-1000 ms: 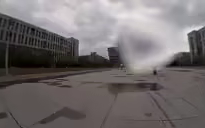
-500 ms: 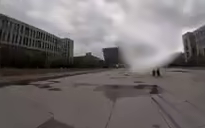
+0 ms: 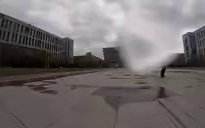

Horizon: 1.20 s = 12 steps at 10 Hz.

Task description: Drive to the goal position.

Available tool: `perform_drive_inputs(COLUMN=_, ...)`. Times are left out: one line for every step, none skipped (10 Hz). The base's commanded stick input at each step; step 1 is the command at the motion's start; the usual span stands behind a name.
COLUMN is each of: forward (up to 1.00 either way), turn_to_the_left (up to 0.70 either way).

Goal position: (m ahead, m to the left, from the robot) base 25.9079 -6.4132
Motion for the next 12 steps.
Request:
perform_drive_inputs(forward=0.70, turn_to_the_left=-0.01)
perform_drive_inputs(forward=0.70, turn_to_the_left=0.00)
perform_drive_inputs(forward=0.70, turn_to_the_left=0.00)
perform_drive_inputs(forward=0.70, turn_to_the_left=0.00)
perform_drive_inputs(forward=0.70, turn_to_the_left=0.00)
perform_drive_inputs(forward=0.70, turn_to_the_left=0.00)
perform_drive_inputs(forward=0.70, turn_to_the_left=0.00)
perform_drive_inputs(forward=0.70, turn_to_the_left=0.00)
perform_drive_inputs(forward=0.70, turn_to_the_left=0.00)
perform_drive_inputs(forward=0.70, turn_to_the_left=-0.20)
perform_drive_inputs(forward=0.70, turn_to_the_left=-0.34)
perform_drive_inputs(forward=0.70, turn_to_the_left=-0.27)
